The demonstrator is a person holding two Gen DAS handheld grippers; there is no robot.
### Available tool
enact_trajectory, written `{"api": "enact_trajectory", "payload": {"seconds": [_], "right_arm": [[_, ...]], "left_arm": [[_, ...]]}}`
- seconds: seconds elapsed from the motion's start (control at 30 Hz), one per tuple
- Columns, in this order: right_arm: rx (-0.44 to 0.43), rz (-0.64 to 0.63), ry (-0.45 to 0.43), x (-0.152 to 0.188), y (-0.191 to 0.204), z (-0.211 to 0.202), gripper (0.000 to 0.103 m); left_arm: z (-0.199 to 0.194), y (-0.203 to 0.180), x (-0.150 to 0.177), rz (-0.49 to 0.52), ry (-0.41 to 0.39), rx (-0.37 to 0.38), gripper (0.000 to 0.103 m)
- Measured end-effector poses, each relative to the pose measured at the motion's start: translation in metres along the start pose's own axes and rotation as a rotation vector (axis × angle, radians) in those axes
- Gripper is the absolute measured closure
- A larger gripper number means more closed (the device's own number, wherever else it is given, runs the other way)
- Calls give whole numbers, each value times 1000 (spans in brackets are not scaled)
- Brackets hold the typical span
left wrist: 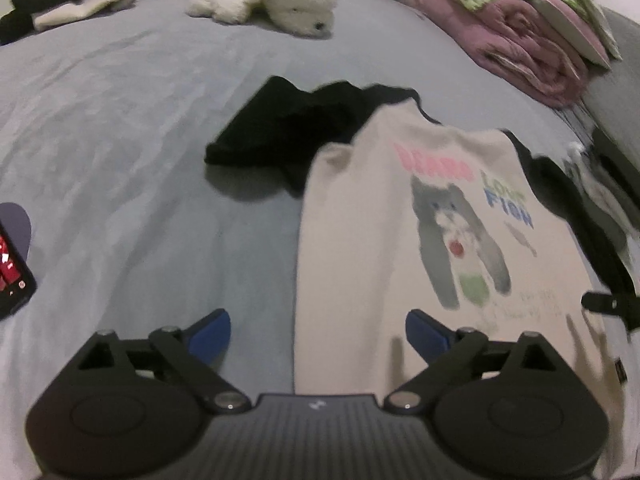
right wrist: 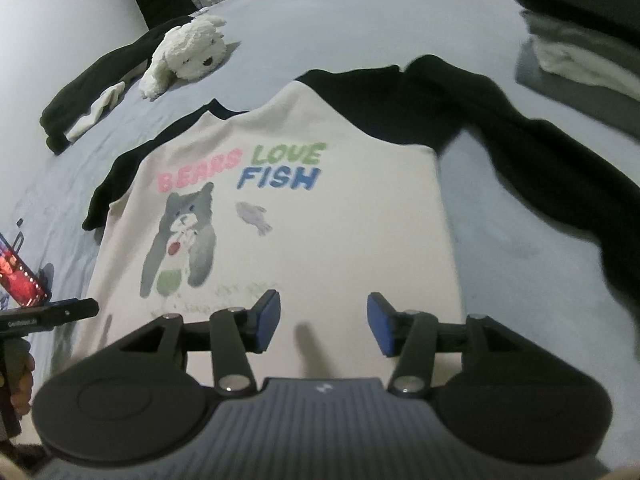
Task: Fold clothes
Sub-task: 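Move both open grippers up the sweatshirt toward the black sleeves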
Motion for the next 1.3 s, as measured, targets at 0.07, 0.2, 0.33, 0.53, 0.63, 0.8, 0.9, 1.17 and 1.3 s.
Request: {"api": "enact_trajectory", "payload": {"seconds": [0.07,0.2,0.33,0.53,0.63,0.8,0.9,1.17,1.3], "right_arm": [[0,-8,-1,-4,8,7,49],[-3,-22,0,-10,22,21,48],[-2,-40,2,-15,33,34,46],[17,-66,-14,-18,44,44,42],[-13,-62,-26,-20,55,44,42],[-84,-86,-55,-35,89,46,42],[-107,-148,-75,-50,114,52,42],[-207,-170,-127,-92,167,91,42],[-249,-145,-163,-106,177,109,42]], "left_arm": [[3,3,-6,-22,-19,-21,7],[11,7,-17,-36,-52,-70,4],[16,11,-25,-37,-77,-110,3],[17,27,-34,-61,-97,-154,2],[15,37,-39,-77,-106,-179,2],[11,51,-50,-157,-128,-176,2],[10,54,-55,-173,-142,-175,5],[11,53,-65,-195,-160,-152,9],[15,49,-71,-181,-161,-151,14]]}}
Point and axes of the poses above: each gripper's, at about its wrist camera, not at the fingertips, and z roughly the way its jaws point, y to its left, x to its underside, the point moved 10 cm from there along z, roughly the way its jaws point, and after that the axes turned 1 degree about -x, right-handed, at the moved point
